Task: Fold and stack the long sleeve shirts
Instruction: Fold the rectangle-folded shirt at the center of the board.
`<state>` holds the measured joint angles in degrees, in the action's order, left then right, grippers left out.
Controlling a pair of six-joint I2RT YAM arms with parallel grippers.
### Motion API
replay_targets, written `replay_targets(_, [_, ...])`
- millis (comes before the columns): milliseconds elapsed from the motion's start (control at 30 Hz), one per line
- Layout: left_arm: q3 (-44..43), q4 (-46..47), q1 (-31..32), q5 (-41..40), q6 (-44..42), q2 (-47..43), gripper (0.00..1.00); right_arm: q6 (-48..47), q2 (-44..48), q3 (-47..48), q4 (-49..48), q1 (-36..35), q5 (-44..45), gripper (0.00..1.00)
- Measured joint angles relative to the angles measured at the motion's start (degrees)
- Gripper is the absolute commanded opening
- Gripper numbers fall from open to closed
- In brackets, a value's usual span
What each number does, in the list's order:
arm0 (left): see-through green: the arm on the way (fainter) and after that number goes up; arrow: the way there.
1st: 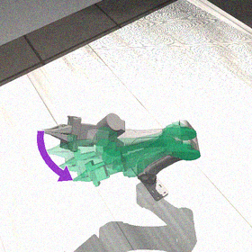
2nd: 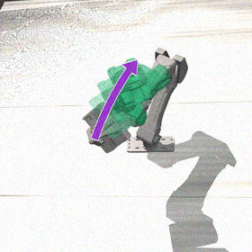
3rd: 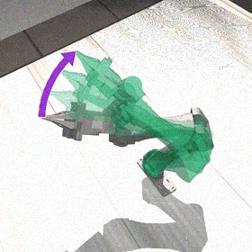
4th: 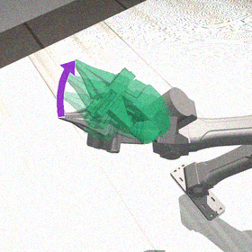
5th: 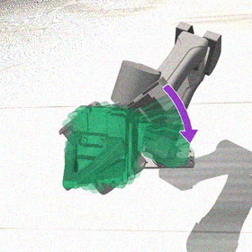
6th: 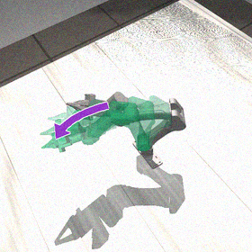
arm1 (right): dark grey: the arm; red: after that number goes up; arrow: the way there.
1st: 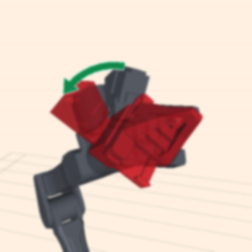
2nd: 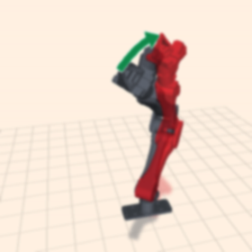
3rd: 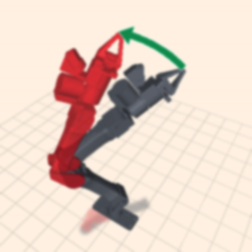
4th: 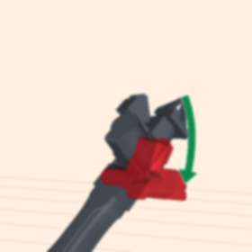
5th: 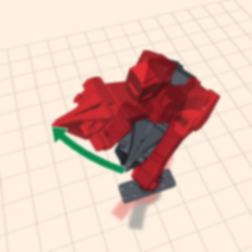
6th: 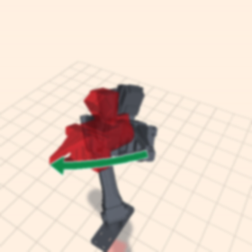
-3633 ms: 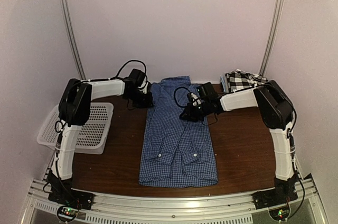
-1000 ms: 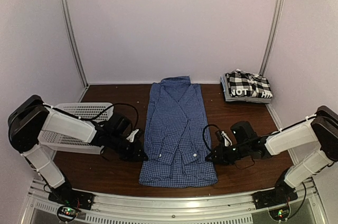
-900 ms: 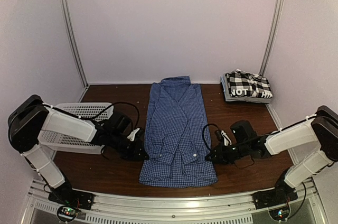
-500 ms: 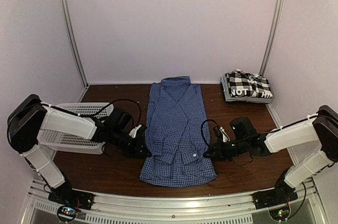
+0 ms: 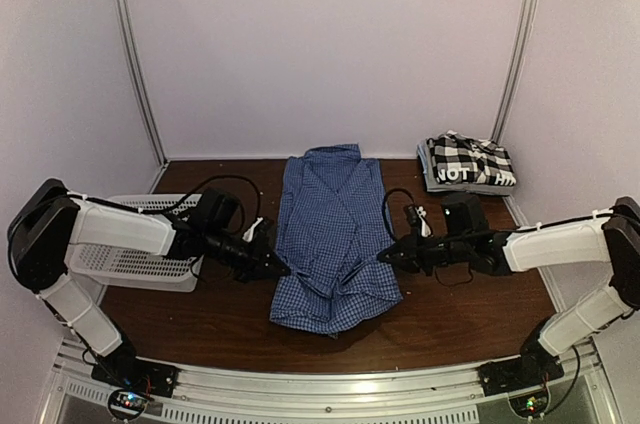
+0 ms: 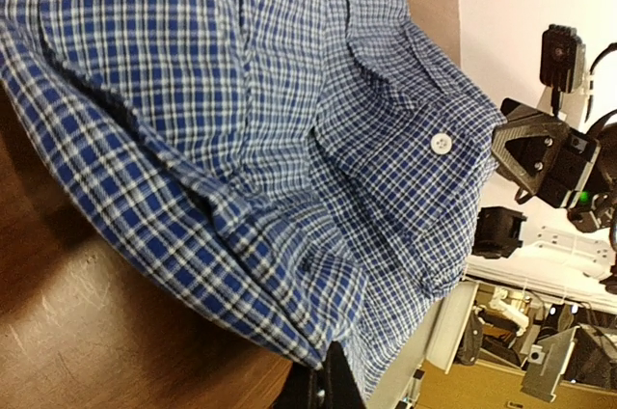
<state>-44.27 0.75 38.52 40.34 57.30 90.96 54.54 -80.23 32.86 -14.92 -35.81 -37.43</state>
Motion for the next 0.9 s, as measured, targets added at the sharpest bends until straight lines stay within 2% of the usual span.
replay_targets(167, [-1.4,4.7,-4.1,2.4,4.6,1.3,0.0,0.9,-4.4,4.5,-3.2,2.6,-0.1,0.0])
replay_targets(467, [-15.1,11.5,-11.6,3.8,8.8,15.3,0.0,2.7,-18.1,13.5,-10.0,8.3,0.2,0.0])
replay_targets(667, [-20.1,11.6,-13.1,3.6,9.0,22.9,0.0,5.3,-24.1,15.6,-14.4,10.8,0.4,0.0])
replay_targets(900, [-22.4,11.3,-13.4,2.9,9.0,25.4,0.0,7.2,-25.9,15.6,-16.8,12.9,1.3,0.0])
